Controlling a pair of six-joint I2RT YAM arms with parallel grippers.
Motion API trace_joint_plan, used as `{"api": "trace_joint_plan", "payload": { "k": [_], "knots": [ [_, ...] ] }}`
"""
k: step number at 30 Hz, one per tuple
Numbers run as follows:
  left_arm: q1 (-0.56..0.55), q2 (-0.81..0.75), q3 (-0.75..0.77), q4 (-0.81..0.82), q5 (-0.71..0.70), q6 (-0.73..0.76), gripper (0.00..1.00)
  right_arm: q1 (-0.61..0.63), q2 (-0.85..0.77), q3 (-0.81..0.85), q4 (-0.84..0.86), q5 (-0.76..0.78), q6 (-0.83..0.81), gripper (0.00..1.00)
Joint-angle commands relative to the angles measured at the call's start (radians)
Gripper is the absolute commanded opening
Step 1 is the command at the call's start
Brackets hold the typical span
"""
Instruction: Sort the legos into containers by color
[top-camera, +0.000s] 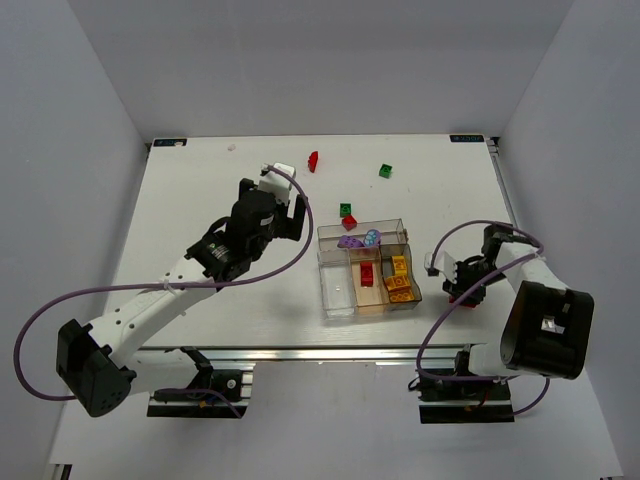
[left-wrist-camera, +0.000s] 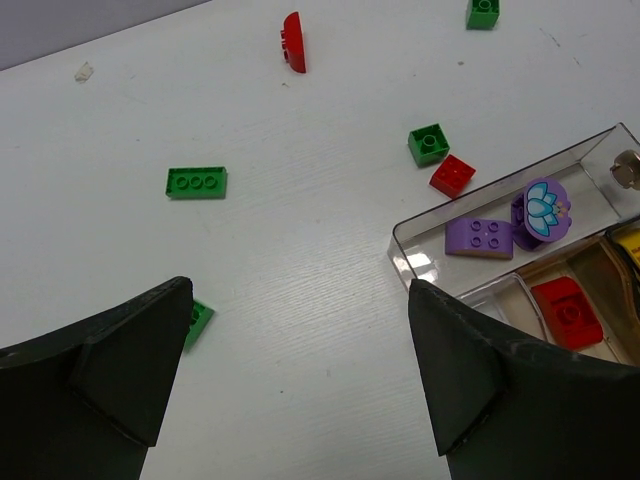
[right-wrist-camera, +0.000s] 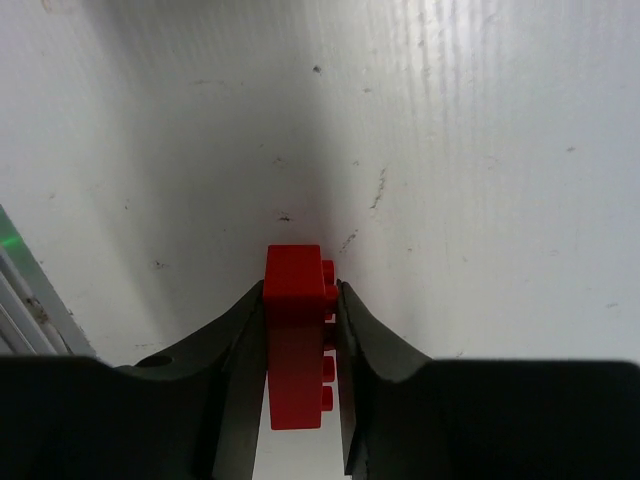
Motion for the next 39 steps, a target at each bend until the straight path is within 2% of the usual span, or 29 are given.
{"api": "trace_joint_plan", "payload": {
  "k": [1, 3, 4, 6, 9, 11, 13, 14, 19, 20, 23, 28, 33, 36, 39],
  "knots": [
    [-0.004, -0.01, -0.008, 0.017, -0.022, 0.005, 0.98, 0.009, -0.038, 0.093, -0.07, -0.113, 0.012, 0.1],
    [-0.004, -0.007, -0.009, 0.018, -0.027, 0.004, 0.98, 0.021, -0.063, 0.17, -0.115, -0.248, 0.067, 0.08],
    [-0.004, -0.005, -0.009, 0.018, -0.03, 0.002, 0.98, 0.024, -0.069, 0.197, -0.125, -0.298, 0.088, 0.0],
    [-0.004, 0.0, -0.011, 0.02, -0.037, 0.001, 0.98, 0.049, -0.089, 0.268, -0.132, -0.465, 0.18, 0.0],
    [-0.004, 0.018, -0.012, 0.018, -0.042, 0.002, 0.98, 0.098, -0.115, 0.311, -0.08, -0.63, 0.335, 0.0],
    [-0.004, 0.03, -0.009, 0.014, -0.048, 0.002, 0.98, 0.131, -0.129, 0.308, 0.033, -0.684, 0.459, 0.0],
    [-0.004, 0.032, -0.012, 0.015, -0.056, 0.002, 0.98, 0.179, -0.127, 0.287, 0.208, -0.705, 0.687, 0.0],
    [-0.004, 0.033, -0.012, 0.017, -0.059, 0.004, 0.98, 0.235, -0.123, 0.282, 0.247, -0.708, 0.747, 0.0],
    [-0.004, 0.042, -0.017, 0.02, -0.074, 0.008, 0.98, 0.334, -0.037, 0.271, 0.463, -0.742, 1.118, 0.0],
    [-0.004, 0.044, -0.018, 0.021, -0.08, 0.011, 0.98, 0.355, -0.032, 0.258, 0.539, -0.735, 1.218, 0.0],
    [-0.004, 0.065, -0.018, 0.017, -0.096, 0.011, 0.98, 0.423, -0.054, 0.172, 0.785, -0.554, 1.529, 0.0],
    [0.005, 0.079, -0.025, 0.027, -0.102, 0.011, 0.98, 0.495, -0.088, 0.097, 0.873, -0.295, 1.709, 0.0],
    [0.005, 0.116, -0.031, 0.047, -0.08, 0.011, 0.98, 0.55, -0.065, 0.061, 0.856, -0.169, 1.684, 0.01],
    [0.016, 0.15, -0.02, 0.064, -0.056, -0.009, 0.98, 0.569, -0.042, 0.064, 0.798, -0.139, 1.65, 0.07],
    [0.034, 0.202, 0.047, 0.049, -0.011, -0.036, 0.98, 0.585, -0.029, 0.064, 0.749, -0.119, 1.616, 0.18]
  ]
}}
